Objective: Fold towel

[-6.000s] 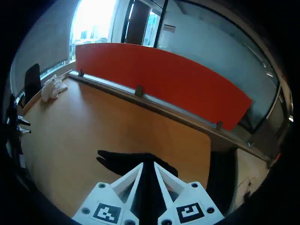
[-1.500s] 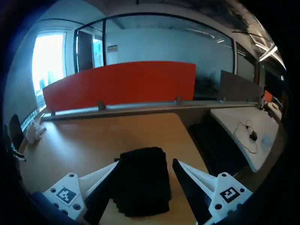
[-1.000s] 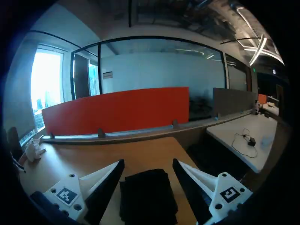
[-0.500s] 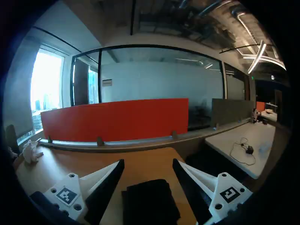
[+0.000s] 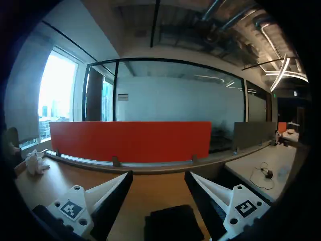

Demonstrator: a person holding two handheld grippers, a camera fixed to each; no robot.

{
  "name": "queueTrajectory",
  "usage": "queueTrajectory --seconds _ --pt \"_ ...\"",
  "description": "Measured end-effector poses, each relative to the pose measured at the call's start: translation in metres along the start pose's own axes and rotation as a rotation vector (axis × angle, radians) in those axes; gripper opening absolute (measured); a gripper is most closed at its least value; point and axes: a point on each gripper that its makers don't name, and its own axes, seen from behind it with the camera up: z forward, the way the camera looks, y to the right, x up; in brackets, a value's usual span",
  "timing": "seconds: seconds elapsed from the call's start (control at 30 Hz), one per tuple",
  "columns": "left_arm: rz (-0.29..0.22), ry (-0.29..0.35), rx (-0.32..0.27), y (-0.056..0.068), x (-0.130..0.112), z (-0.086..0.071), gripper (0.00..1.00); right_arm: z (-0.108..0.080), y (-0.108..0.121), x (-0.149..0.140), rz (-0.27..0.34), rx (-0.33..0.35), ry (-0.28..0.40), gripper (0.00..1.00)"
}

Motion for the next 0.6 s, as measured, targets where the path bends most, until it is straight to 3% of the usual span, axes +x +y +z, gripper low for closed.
queueTrajectory --seconds 0.47,0.6 --pt "0.019 0.066 -0.045 0.01 0.02 0.011 0.9 0.0 -0.11 0.024 0.018 0.06 0.028 1.0" --pt "0.026 0.072 -0.052 0.009 0.018 0.012 0.9 0.0 -0.131 0.024 0.027 0.071 0.024 0.99"
